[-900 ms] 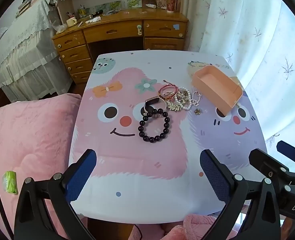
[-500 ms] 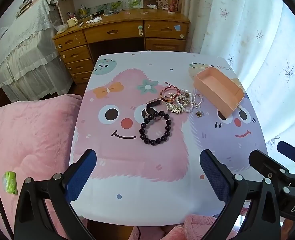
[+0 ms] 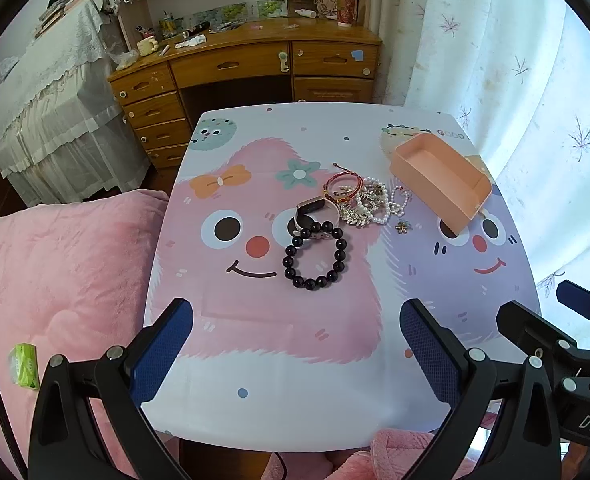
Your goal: Organize jewelry
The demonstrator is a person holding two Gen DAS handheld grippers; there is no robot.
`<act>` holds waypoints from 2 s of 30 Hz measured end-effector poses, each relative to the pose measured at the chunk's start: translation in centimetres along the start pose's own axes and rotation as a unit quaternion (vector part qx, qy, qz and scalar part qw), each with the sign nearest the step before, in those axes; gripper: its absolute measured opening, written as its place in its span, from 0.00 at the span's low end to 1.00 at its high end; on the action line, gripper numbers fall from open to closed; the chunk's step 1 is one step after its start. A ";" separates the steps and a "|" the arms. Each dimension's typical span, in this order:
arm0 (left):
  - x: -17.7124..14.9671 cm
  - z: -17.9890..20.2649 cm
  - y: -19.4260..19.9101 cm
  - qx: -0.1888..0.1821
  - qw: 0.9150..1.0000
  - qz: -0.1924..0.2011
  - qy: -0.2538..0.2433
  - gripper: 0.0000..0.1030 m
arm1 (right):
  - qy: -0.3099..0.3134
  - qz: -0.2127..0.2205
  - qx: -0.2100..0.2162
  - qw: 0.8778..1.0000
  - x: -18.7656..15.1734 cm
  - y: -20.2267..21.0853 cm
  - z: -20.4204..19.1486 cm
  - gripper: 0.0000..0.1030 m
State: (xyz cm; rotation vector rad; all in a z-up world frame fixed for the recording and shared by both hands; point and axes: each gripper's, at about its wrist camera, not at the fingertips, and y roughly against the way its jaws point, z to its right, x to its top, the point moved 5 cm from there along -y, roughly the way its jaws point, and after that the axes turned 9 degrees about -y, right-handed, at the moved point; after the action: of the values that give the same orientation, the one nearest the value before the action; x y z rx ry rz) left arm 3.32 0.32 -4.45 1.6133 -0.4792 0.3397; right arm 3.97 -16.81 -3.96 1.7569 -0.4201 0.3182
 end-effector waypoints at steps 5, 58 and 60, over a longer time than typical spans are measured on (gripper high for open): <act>-0.1 0.1 0.1 0.000 1.000 0.002 -0.001 0.99 | -0.003 0.001 -0.001 1.000 0.0 0.1 0.1 0.95; 0.5 -0.5 0.4 0.009 0.999 0.020 -0.025 0.99 | -0.008 0.010 -0.010 1.000 -0.5 1.1 0.1 0.95; 0.6 -0.5 0.3 0.006 0.999 0.021 -0.025 0.99 | -0.009 0.011 -0.009 1.000 -0.5 1.2 0.1 0.95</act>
State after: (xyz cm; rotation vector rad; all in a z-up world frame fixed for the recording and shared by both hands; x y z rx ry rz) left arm 3.72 0.78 -3.80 1.6285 -0.5505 0.3344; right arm 3.00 -17.12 -3.18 1.7389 -0.4552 0.3132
